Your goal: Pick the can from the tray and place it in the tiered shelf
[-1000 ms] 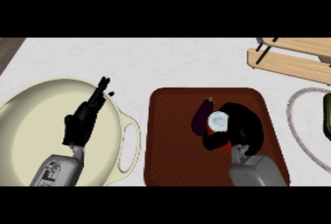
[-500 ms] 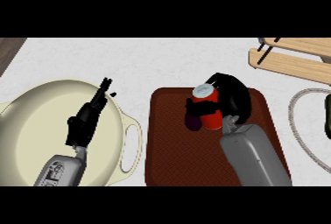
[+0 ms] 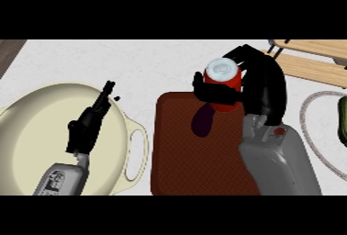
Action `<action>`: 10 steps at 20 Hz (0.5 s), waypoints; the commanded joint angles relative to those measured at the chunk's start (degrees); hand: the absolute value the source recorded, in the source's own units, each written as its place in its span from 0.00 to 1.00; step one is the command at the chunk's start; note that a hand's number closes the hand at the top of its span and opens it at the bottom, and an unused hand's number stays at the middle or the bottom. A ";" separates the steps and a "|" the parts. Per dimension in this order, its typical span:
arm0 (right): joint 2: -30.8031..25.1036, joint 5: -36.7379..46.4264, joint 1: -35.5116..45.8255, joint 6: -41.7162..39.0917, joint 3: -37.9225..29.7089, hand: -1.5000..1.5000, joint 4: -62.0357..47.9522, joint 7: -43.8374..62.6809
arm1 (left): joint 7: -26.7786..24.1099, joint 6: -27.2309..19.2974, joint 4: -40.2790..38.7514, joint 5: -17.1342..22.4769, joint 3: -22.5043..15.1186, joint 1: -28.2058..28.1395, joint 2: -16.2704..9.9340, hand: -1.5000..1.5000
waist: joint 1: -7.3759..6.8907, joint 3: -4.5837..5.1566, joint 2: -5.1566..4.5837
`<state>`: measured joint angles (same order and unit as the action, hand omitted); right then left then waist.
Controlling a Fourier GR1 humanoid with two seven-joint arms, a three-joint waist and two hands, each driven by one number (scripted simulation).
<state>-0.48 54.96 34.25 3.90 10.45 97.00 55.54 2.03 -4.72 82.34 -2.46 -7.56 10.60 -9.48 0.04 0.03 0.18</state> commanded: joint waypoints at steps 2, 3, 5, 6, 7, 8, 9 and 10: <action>-2.87 6.37 4.94 -5.46 -1.66 1.00 6.31 8.20 | 1.95 -0.35 -2.36 -0.06 1.95 3.62 0.15 0.50 | 0.55 0.02 -0.02; -3.57 7.21 4.69 -6.27 -1.79 1.00 7.40 8.10 | -2.15 1.04 -3.16 0.38 2.45 1.89 -0.60 0.50 | 0.40 0.02 -0.05; -5.10 7.60 8.57 -9.66 -4.58 1.00 8.69 10.13 | -1.10 -0.46 -2.20 -1.41 0.62 1.12 0.89 0.50 | 0.34 0.02 0.00; -5.26 9.38 4.71 -8.58 -2.90 1.00 11.70 8.86 | -0.84 0.80 -2.20 -0.20 2.06 2.04 -0.02 0.50 | 0.40 0.00 -0.01; -4.55 11.83 10.90 -9.84 -3.42 1.00 8.74 11.63 | -0.71 2.58 -0.26 1.20 3.00 0.37 -1.81 0.50 | -0.10 0.03 0.03; -7.38 9.18 13.37 -9.75 -8.79 1.00 6.79 8.63 | -3.42 1.89 -2.38 -0.16 1.44 -1.75 -0.41 0.50 | -0.12 0.02 -0.09; -7.24 10.10 13.27 -10.05 -8.34 1.00 7.16 8.80 | -1.71 -1.17 -2.71 -2.53 -0.48 0.93 2.66 0.50 | 0.11 0.01 -0.09; -9.46 9.04 14.20 -12.00 -10.72 1.00 7.64 7.99 | -0.97 1.25 -0.19 -0.02 1.47 0.37 0.54 0.50 | -0.01 0.00 -0.02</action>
<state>-6.66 63.33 43.87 -3.28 4.00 104.04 59.97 0.85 -4.00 81.04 -2.90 -6.42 10.97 -9.12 0.12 0.06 0.15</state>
